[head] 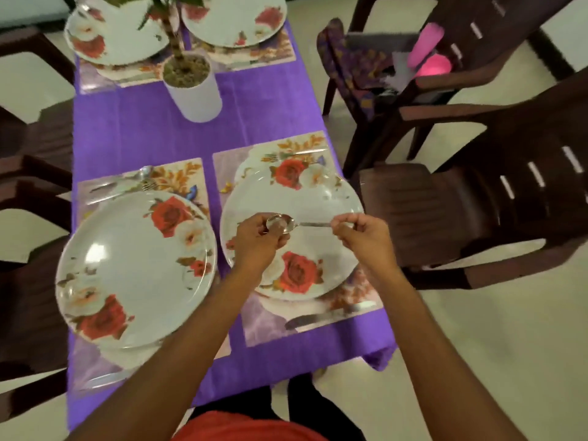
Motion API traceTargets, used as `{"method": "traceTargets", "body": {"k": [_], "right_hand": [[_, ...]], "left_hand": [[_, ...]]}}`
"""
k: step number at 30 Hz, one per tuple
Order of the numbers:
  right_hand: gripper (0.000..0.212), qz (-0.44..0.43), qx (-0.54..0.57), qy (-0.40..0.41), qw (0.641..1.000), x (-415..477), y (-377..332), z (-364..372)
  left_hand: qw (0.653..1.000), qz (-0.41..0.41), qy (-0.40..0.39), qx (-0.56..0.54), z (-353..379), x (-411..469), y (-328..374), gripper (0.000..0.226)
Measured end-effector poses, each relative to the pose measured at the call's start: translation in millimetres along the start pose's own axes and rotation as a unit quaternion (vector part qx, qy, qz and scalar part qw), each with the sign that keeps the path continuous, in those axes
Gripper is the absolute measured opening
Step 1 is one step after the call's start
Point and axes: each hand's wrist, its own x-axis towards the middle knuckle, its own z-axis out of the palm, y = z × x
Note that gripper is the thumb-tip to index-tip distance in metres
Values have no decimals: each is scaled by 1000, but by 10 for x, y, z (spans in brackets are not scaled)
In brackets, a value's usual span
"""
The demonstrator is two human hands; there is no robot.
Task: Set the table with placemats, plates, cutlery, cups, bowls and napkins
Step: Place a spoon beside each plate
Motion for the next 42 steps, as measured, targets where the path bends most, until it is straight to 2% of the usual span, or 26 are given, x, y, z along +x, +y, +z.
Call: {"method": "traceTargets", "body": {"k": [4, 8, 14, 17, 21, 26, 35, 38, 40, 42], "right_hand": [[7, -41, -41, -2, 998, 612, -287, -209], [13, -73, -84, 1, 994, 1378, -532, -85], [9, -116, -184, -45, 975, 2295, -569, 308], [9, -130, -212, -47, 967, 2526, -490, 432], [12, -158, -261, -39, 952, 2686, -390, 504], [12, -170, -253, -35, 952, 2780, -359, 511], [20, -160, -253, -77, 951, 2785, -421, 462], [13, -167, -238, -87, 953, 2797, -428, 308], [10, -154, -213, -84, 961, 2763, -393, 93], [8, -159, -185, -91, 966, 2715, -314, -207]], "left_hand": [[992, 50, -1, 116, 223, 425, 174, 14], [979, 98, 6, 177, 332, 1124, 415, 17], [961, 131, 52, 239, 168, 2113, 529, 11], [956, 115, 55, 265, 68, 2377, 440, 7], [945, 101, 58, 305, -1, 2491, 330, 14], [935, 113, 73, 330, 27, 2498, 327, 15], [927, 119, 44, 354, -17, 2472, 435, 14], [928, 117, 107, 336, -84, 2435, 455, 15], [914, 132, 167, 346, -88, 2327, 446, 17], [892, 181, 204, 360, 44, 2133, 435, 16]]}}
